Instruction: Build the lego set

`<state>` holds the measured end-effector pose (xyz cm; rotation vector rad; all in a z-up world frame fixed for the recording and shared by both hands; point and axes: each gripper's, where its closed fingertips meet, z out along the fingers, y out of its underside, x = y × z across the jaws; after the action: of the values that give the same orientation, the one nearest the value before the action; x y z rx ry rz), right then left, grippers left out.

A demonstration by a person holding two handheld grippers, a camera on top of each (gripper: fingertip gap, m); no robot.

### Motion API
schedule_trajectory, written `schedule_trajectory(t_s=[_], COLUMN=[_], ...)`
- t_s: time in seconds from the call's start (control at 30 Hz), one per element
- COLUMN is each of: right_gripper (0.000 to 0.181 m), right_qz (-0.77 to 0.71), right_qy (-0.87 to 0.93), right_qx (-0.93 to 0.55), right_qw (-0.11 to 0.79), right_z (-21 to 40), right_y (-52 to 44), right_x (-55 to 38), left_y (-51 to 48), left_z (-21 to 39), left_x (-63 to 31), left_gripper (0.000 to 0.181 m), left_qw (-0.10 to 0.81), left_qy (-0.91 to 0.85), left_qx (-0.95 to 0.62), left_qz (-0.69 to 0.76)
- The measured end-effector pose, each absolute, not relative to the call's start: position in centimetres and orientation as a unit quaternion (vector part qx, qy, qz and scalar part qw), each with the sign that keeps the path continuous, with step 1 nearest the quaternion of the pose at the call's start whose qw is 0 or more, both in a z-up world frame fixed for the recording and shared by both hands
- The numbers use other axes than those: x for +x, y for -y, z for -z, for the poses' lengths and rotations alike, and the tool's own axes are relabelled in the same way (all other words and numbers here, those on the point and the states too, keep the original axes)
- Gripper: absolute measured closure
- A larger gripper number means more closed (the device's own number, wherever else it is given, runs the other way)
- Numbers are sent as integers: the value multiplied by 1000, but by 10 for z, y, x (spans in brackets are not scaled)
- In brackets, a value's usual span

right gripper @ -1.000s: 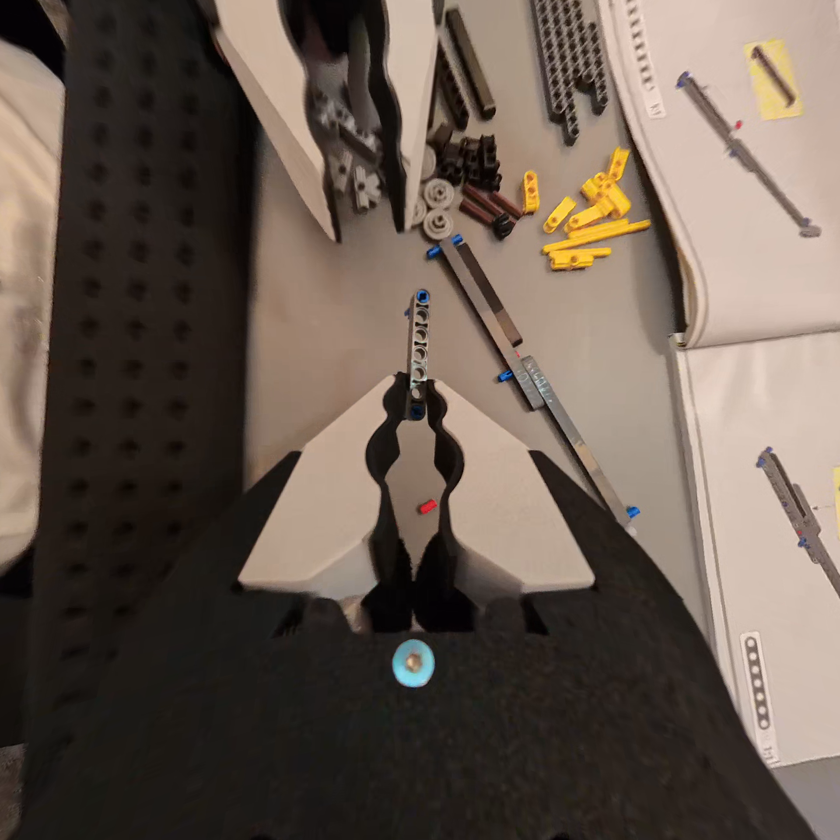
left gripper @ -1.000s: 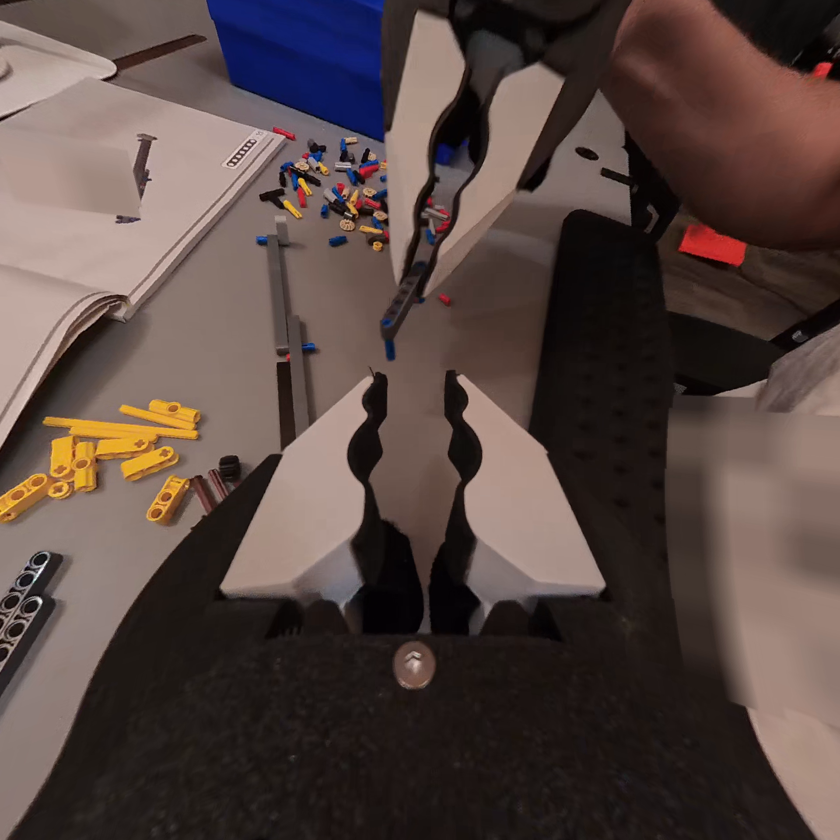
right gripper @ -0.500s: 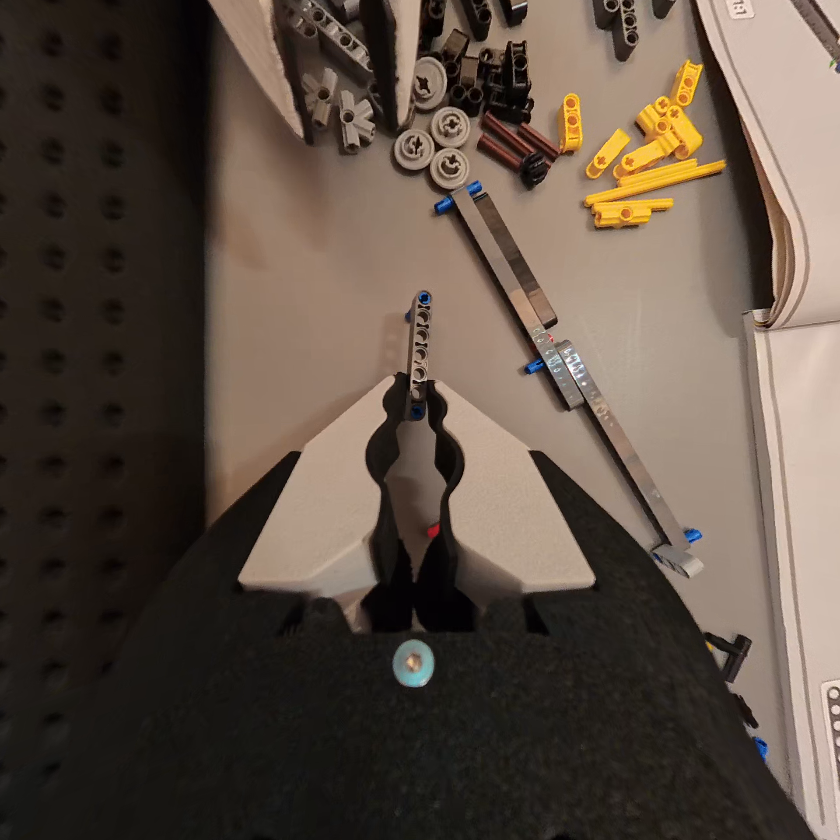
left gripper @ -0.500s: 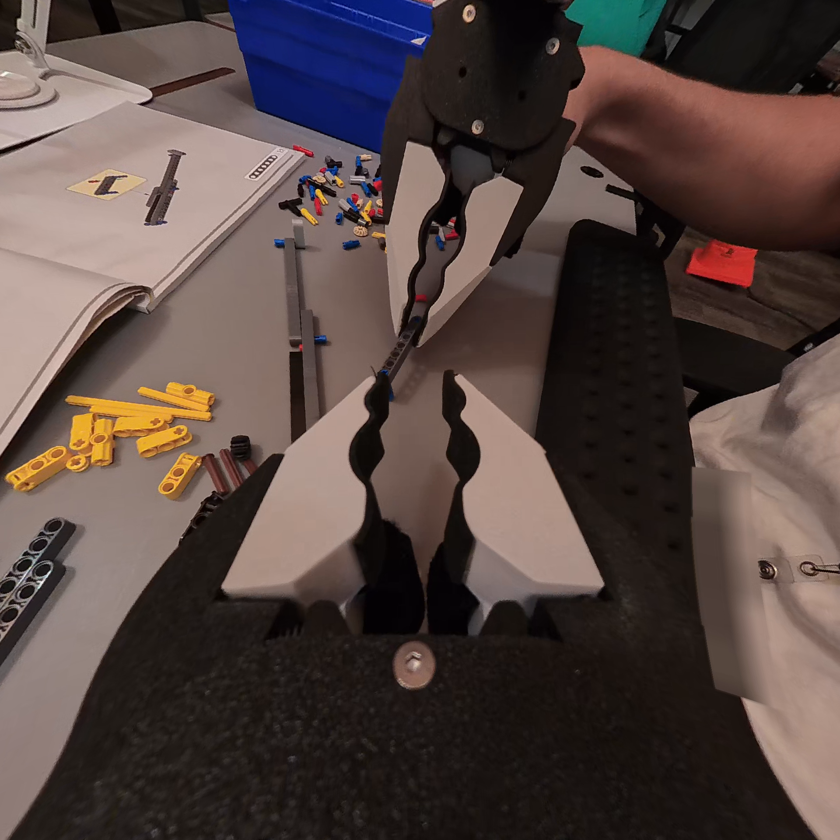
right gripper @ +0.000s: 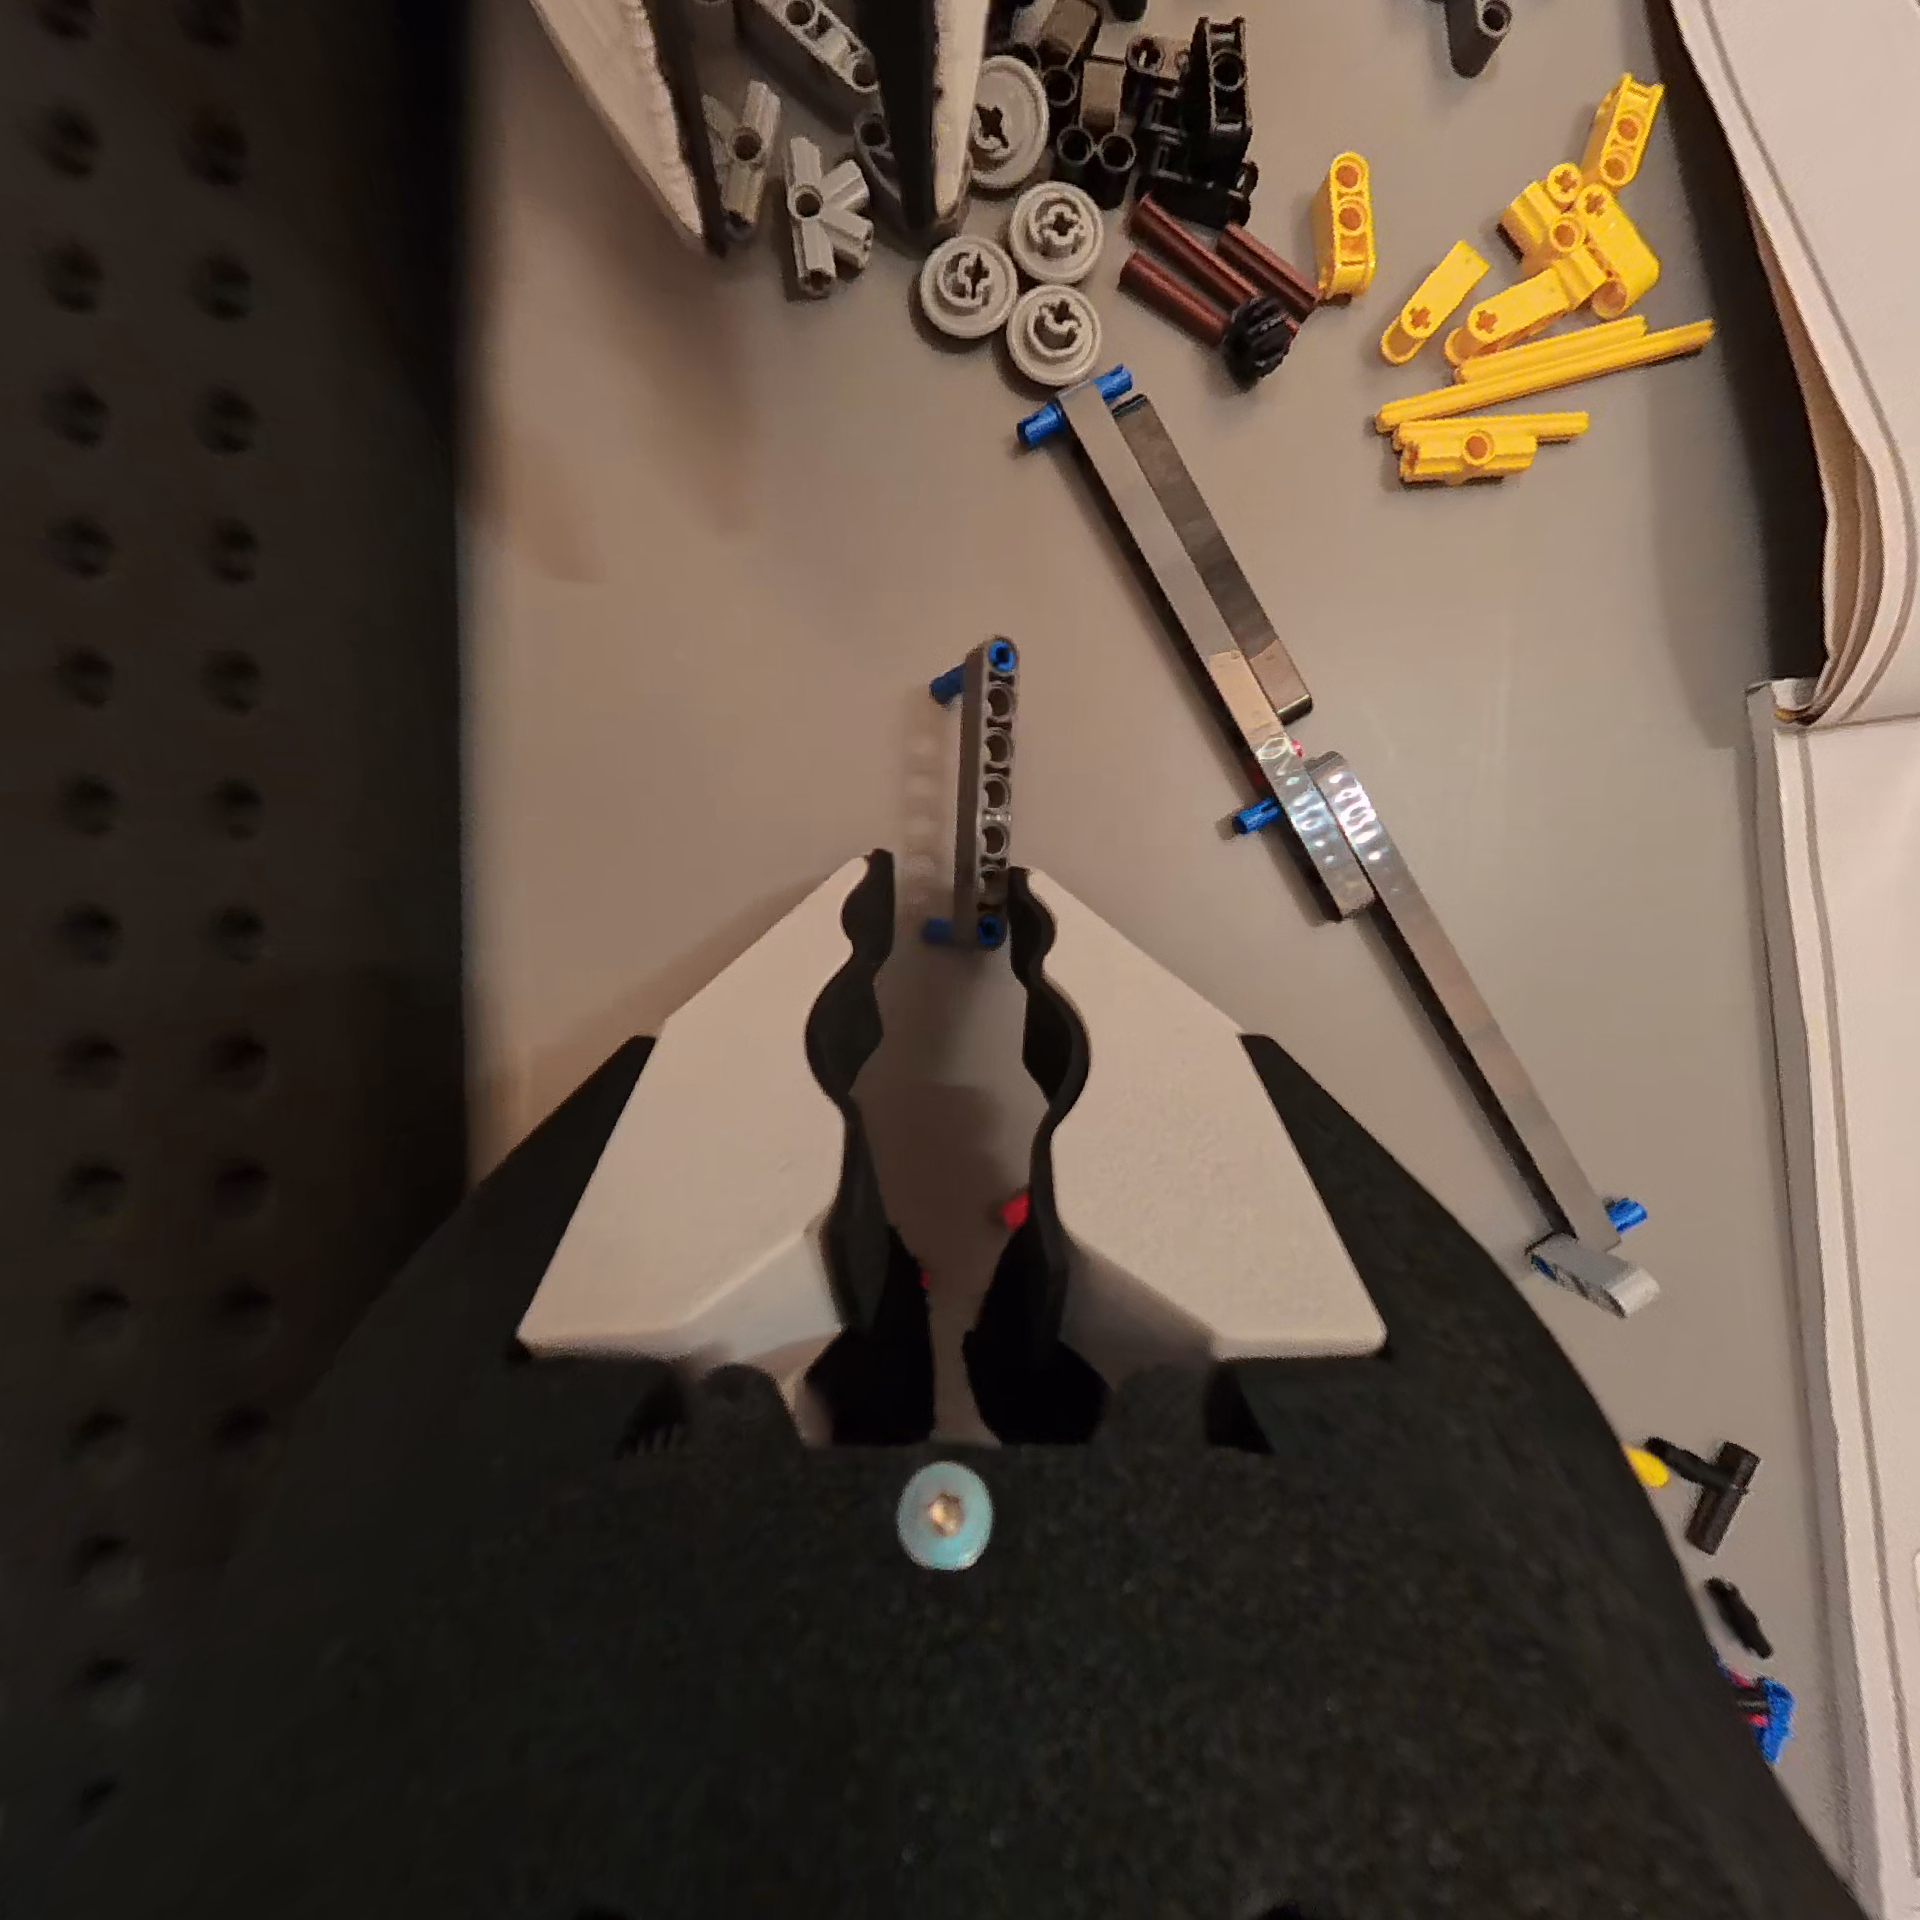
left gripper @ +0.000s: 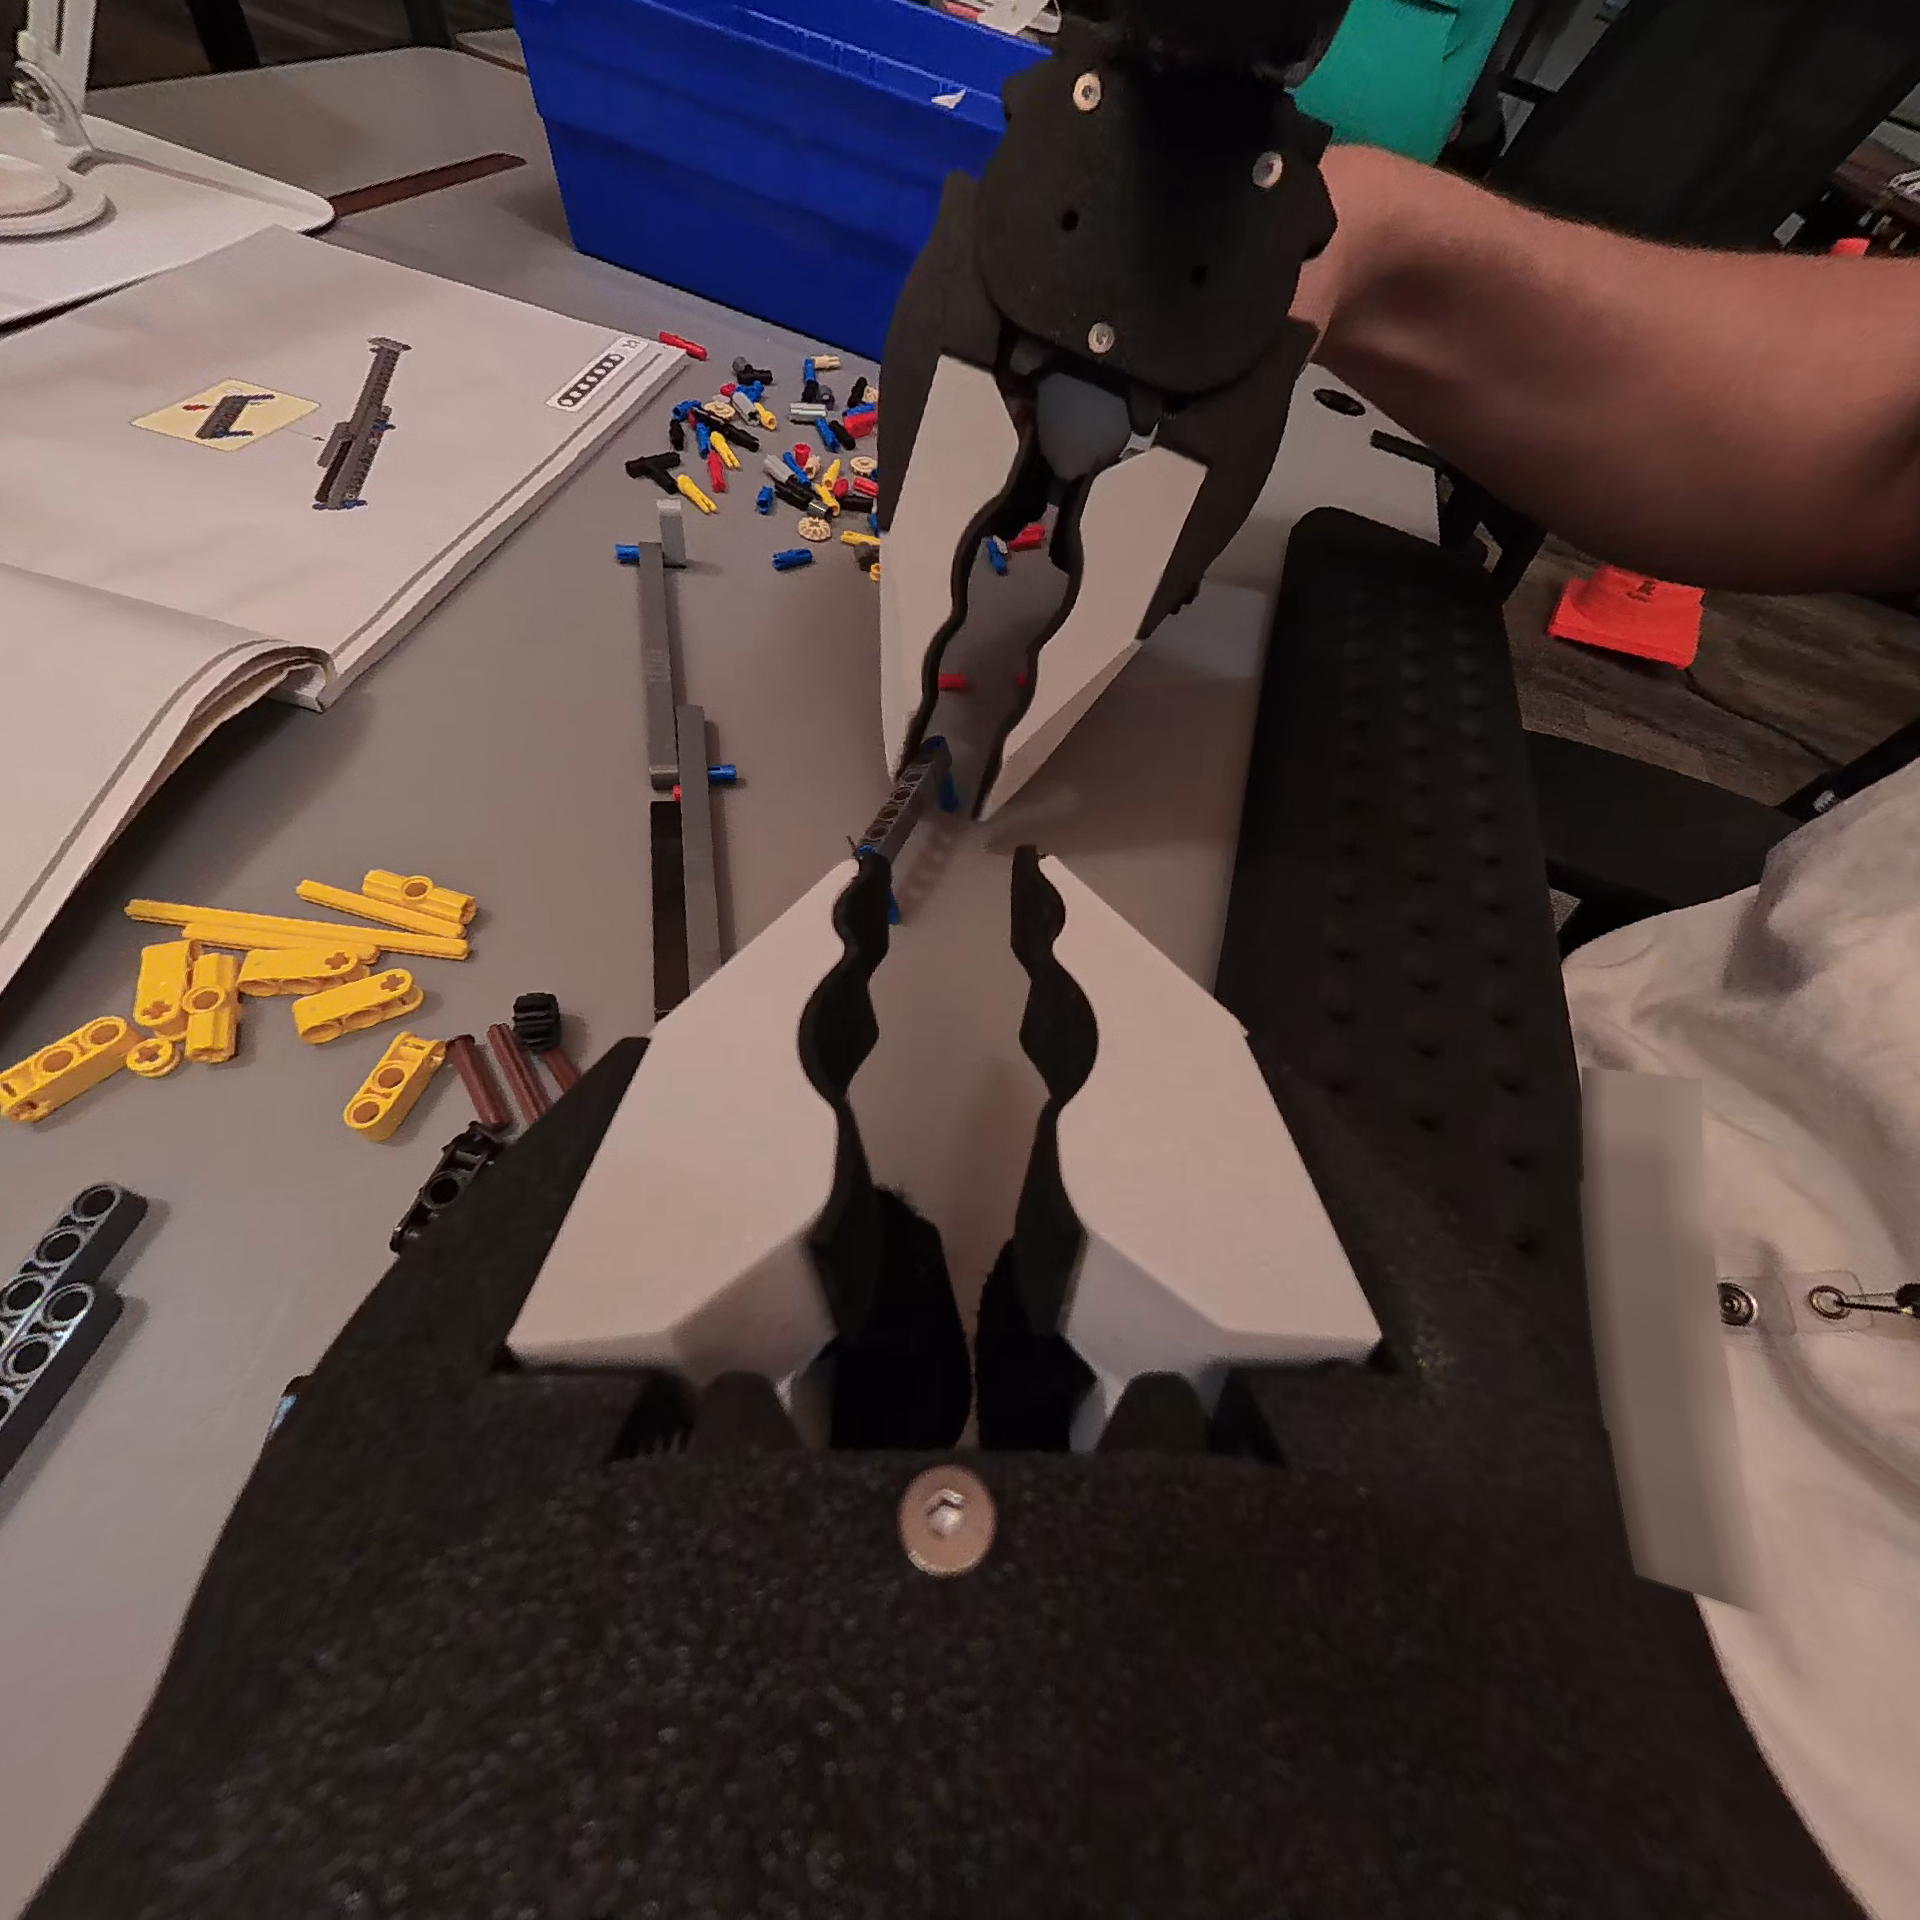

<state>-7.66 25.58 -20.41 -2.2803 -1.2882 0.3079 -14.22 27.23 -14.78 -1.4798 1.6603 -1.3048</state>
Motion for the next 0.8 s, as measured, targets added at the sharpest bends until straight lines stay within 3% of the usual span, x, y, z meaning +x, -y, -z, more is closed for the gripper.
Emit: schedule_trajectory(t_s=[0.2, 0.33, 0.8], right_gripper=[167, 158, 164], right_qz=[-147, -119, -72], right_qy=[429, 407, 213], right_qx=[-838, -853, -906], right_qw=[303, 304, 358], right_z=[189, 193, 205], right_y=[-249, -248, -234], right_x=[-73, -62, -11], left_y=[-273, -272, -268], left_z=[147, 148, 149], left_x=[-142, -140, -123], left_gripper=[159, 159, 162], left_qw=[281, 279, 298], left_qy=[-615, -619, -623], left_qx=[-552, -552, -564], left_qz=[489, 484, 453])
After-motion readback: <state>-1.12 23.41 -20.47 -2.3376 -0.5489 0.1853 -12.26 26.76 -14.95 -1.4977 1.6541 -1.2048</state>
